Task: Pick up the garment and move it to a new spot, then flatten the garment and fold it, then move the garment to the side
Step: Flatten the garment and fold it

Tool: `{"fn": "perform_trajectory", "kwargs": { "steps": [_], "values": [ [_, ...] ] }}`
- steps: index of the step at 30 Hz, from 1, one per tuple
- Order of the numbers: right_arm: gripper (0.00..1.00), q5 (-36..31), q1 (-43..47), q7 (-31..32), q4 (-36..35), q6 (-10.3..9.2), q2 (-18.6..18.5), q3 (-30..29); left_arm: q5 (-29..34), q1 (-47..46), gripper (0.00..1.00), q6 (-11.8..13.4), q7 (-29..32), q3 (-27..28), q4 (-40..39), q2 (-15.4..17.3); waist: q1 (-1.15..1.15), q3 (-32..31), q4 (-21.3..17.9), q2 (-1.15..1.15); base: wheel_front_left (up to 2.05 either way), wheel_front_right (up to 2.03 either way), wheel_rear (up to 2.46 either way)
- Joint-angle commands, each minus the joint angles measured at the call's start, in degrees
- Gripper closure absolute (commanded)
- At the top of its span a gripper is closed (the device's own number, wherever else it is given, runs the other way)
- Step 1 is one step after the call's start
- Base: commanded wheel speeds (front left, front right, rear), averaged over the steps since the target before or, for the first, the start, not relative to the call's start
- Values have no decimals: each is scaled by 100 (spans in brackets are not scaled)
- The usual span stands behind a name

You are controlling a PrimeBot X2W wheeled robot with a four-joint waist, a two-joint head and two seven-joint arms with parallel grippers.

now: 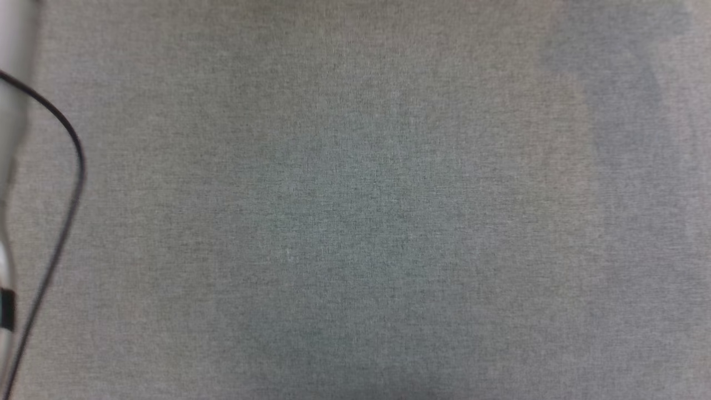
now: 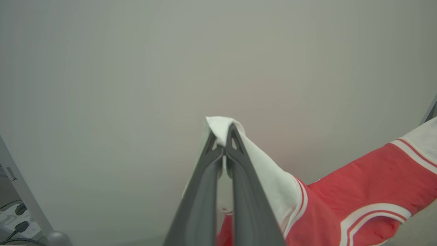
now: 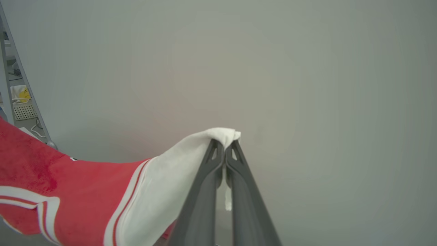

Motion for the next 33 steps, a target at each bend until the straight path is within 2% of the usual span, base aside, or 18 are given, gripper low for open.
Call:
{"fn": "perform_trajectory", "kwargs": {
  "steps": [1, 8, 15, 22, 29, 33],
  "values": [
    [100, 95, 281, -107, -18, -6, -22, 68, -28, 325, 100, -30, -111, -52, -19, -50, 0, -312, 11, 0, 0, 0, 0],
    [100, 471, 1651, -432, -250, -6, -134, 320, -169, 1831, 100, 30, -433, -48, -317, 59, 0, -932, 72, 0, 0, 0, 0],
    [100, 638, 3162, -562, -696, -6, -312, 178, -340, 3578, 100, 342, -522, 145, -1110, 385, 0, -1553, 55, 0, 0, 0, 0],
    [100, 613, 4803, -579, -1229, -6, -505, -275, -637, 5439, 100, 785, -539, 453, -2106, 751, 0, -2082, 55, 0, 0, 0, 0],
    [100, 562, 6481, -426, -1641, -6, -615, -963, -752, 7044, 100, 1208, -543, 648, -2847, 875, 0, -2404, 131, 0, 0, 0, 0],
    [100, 455, 7377, -215, -1837, -6, -622, -1509, -757, 7683, 100, 1341, -543, 719, -3035, 860, 0, -2512, 165, 0, 0, 0, 0]
  ]
}}
